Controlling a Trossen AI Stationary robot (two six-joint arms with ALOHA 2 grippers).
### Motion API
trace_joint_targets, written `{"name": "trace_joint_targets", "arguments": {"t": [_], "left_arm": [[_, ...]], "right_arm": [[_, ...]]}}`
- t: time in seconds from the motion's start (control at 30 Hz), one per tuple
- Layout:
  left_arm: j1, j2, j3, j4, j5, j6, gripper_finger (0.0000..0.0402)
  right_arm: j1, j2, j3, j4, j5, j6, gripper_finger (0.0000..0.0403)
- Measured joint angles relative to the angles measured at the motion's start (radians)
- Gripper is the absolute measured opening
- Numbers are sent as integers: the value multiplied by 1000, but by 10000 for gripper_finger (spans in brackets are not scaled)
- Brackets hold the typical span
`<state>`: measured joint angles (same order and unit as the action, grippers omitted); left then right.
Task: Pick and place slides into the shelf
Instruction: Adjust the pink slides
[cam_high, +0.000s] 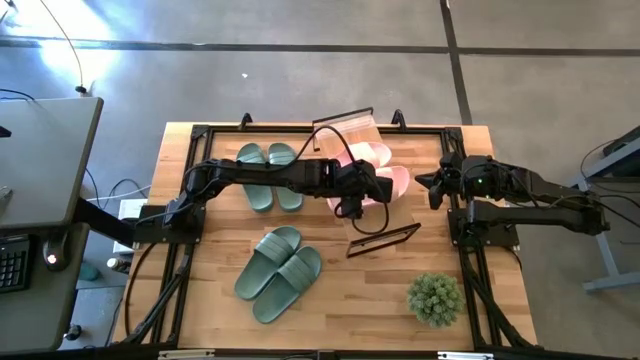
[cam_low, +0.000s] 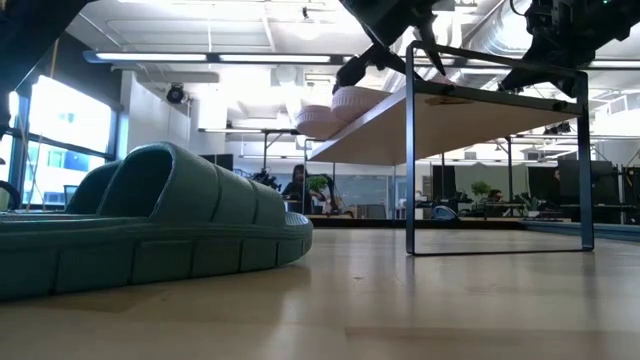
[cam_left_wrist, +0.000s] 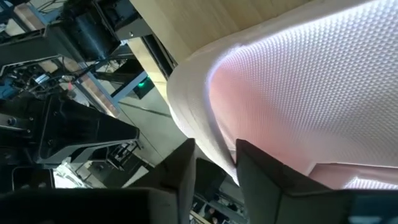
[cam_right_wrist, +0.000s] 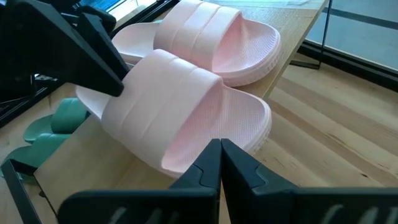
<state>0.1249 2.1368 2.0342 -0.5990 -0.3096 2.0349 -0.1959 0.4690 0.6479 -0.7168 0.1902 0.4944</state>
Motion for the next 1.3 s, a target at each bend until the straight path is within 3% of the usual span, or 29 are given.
{"name": "trace_joint_targets", "arguments": {"t": [0.27, 0.6, 0.93, 1.1, 1.3], "left_arm": [[-9, 0, 0, 1, -30, -8, 161], [-37, -24, 0, -27, -76, -81, 194], [-19, -107, 0, -271, -99, -256, 182], [51, -108, 0, -273, -96, -286, 171], [106, -96, 0, -257, -13, -286, 159]], "right_arm": [[0, 0, 0, 0, -5, -2, 0], [0, 0, 0, -1, -18, -5, 0], [0, 0, 0, -8, -41, -22, 0], [0, 0, 0, -7, -41, -31, 0], [0, 0, 0, -7, -41, -25, 0]]}}
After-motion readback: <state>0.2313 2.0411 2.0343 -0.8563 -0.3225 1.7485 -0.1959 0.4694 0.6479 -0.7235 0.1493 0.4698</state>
